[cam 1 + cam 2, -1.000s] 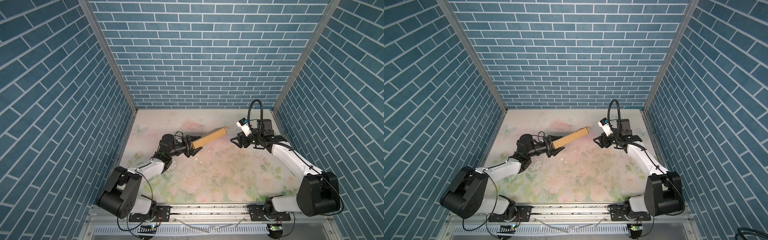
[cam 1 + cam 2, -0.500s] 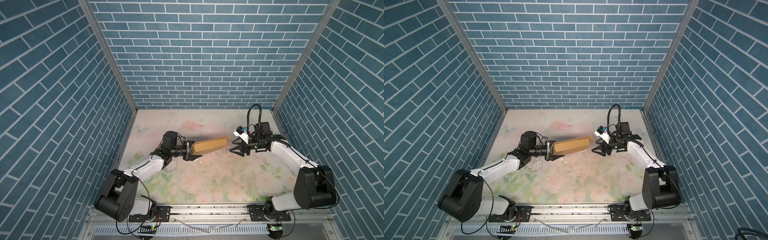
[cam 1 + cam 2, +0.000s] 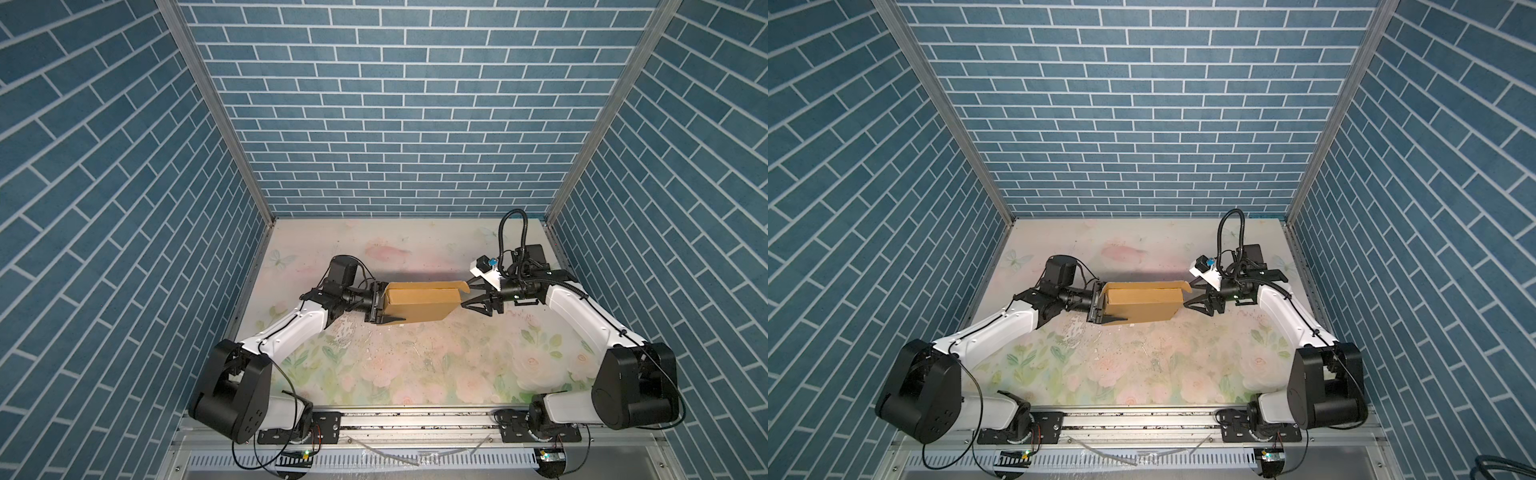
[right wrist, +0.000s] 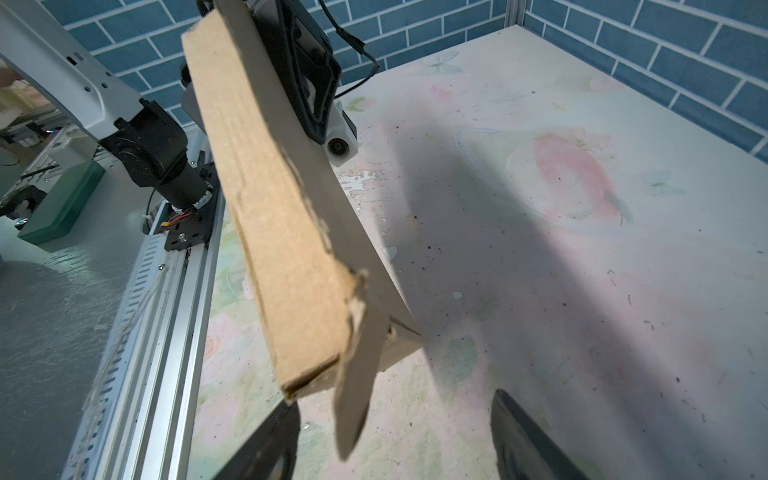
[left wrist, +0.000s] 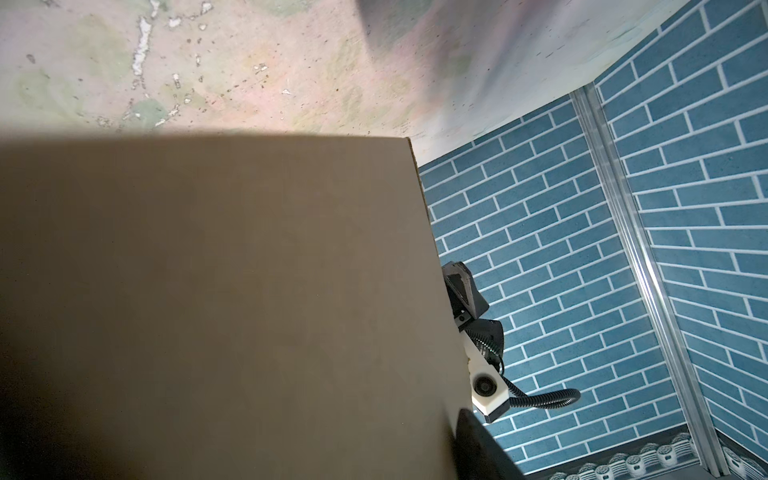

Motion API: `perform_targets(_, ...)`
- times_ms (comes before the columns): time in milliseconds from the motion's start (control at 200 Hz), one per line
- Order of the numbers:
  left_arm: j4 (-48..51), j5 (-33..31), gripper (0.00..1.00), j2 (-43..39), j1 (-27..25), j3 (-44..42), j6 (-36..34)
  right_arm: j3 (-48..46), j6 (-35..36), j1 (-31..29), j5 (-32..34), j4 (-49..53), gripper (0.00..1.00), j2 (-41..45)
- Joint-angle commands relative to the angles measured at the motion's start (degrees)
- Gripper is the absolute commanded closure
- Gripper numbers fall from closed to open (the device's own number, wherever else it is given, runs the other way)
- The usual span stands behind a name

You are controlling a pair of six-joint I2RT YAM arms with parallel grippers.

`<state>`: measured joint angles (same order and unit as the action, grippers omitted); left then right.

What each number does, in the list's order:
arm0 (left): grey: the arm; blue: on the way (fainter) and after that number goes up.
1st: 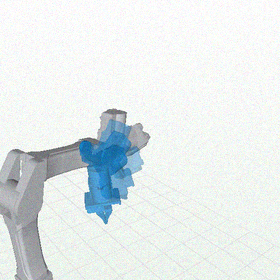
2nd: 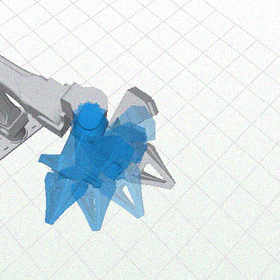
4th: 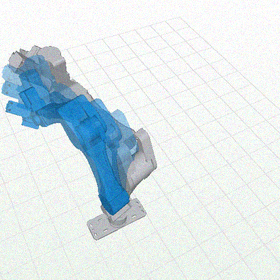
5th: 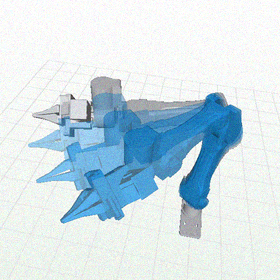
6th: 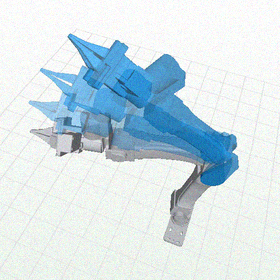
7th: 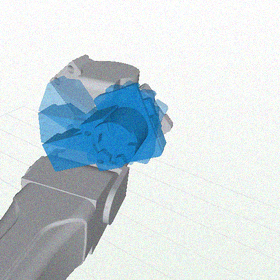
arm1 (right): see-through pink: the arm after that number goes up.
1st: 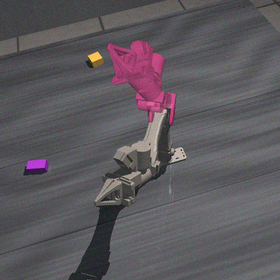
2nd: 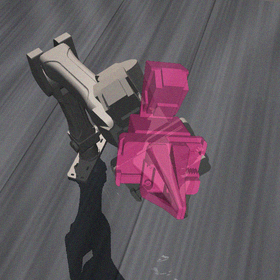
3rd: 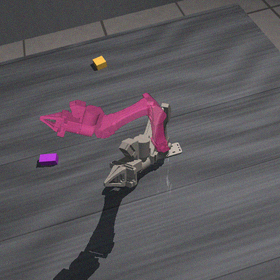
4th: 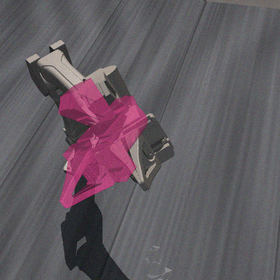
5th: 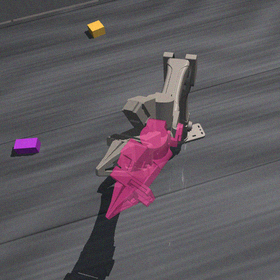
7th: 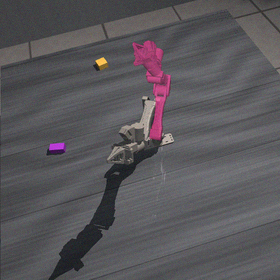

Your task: Fold the paper box

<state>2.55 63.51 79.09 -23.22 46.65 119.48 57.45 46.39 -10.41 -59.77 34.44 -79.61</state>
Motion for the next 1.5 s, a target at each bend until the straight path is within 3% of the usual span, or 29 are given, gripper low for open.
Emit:
perform_targets(0, 1.44, 2.19, 0.74, 1.58, 0.27, 2.69, -1.64, 0.91, 7.3, 0.29, -6.92, 3.4, 0.27, 0.12)
perform_targets(235, 4.49, 2.59, 0.74, 2.45, 0.21, 5.31, -4.64, 1.77, 9.24, 0.17, -10.67, 5.38, 0.24, -0.62)
perform_targets(715, 5.98, 1.53, 0.75, 2.77, -0.15, 7.27, -6.86, 2.4, 8.9, -2.35, -12.04, 2.29, 0.23, -1.59)
perform_targets(1495, -2.11, -0.35, 0.77, 5.81, -2.79, 8.89, -3.45, -0.31, -2.62, -9.18, -11.07, -14.13, 0.23, -2.17)
